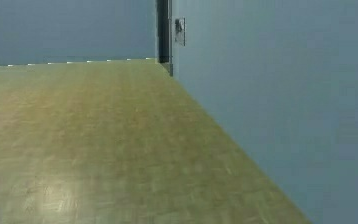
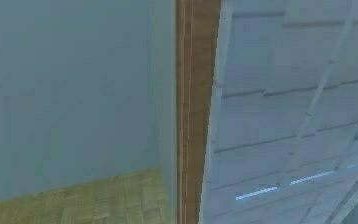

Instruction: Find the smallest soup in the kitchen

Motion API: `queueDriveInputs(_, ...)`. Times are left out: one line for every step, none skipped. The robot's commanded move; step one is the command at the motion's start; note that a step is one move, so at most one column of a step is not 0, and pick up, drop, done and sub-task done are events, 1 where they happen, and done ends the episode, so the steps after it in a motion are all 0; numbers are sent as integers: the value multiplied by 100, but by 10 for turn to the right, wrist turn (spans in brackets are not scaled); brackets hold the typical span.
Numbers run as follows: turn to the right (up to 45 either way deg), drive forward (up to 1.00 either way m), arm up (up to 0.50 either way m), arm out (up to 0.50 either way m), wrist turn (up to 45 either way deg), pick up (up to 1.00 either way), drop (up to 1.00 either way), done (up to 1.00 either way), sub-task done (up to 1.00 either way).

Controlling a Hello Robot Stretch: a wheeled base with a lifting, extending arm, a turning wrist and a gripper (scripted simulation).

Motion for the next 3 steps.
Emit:
queueDriveInputs(-60,0,0,0,0,0,0,0,0)
queueDriveInputs(0,100,0,0,0,0,0,0,0)
queueDriveInputs(-30,0,0,0,0,0,0,0,0)
